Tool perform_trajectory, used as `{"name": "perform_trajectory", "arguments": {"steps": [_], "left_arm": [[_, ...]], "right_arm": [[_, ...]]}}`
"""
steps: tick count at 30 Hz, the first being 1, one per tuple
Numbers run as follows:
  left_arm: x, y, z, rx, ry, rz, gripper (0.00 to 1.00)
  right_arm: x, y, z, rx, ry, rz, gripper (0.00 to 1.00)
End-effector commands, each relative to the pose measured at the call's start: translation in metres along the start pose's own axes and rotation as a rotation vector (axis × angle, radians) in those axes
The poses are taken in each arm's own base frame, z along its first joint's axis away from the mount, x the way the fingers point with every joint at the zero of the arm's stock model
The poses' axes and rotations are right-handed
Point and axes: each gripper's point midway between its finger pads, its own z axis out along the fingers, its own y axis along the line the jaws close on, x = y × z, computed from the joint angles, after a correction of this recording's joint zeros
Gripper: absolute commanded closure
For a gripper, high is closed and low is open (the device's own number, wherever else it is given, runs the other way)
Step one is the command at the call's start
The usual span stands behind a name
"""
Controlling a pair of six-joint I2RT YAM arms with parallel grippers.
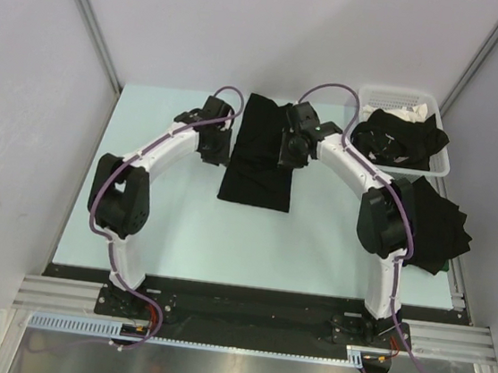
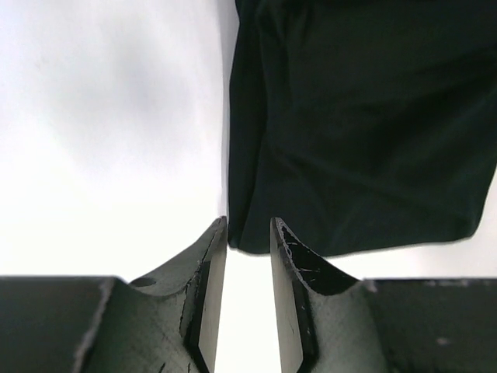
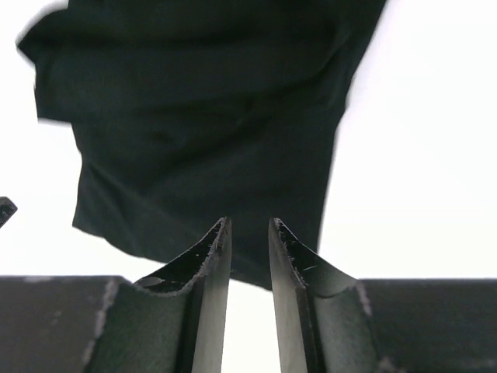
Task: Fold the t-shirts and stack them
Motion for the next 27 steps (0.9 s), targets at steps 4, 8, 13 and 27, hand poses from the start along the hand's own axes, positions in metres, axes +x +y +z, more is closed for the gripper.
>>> {"name": "perform_trajectory", "arguments": {"steps": [4,8,13,27], "left_arm": [[0.007,-0.007,-0.022,0.076,-0.031,-0.02,0.66],[0.006,-0.006,-0.032,0.08,-0.048,-0.015,0.66],[0.009,-0.005,-0.037,0.078,-0.047,-0.014,0.66],[0.019,-0.001,-0.039,0.065,-0.032,-0.02,0.66]], "right_arm": [[0.023,0.022,0.013,-0.021,0.026,-0.011,0.74],[0.024,0.035,0.027,-0.049,0.023,-0.021,0.78],[0.012,0.048,0.043,-0.068,0.0,-0.054,0.79],[-0.018,0.043,0.061,-0.07,-0.046,-0.079,0.93]]}}
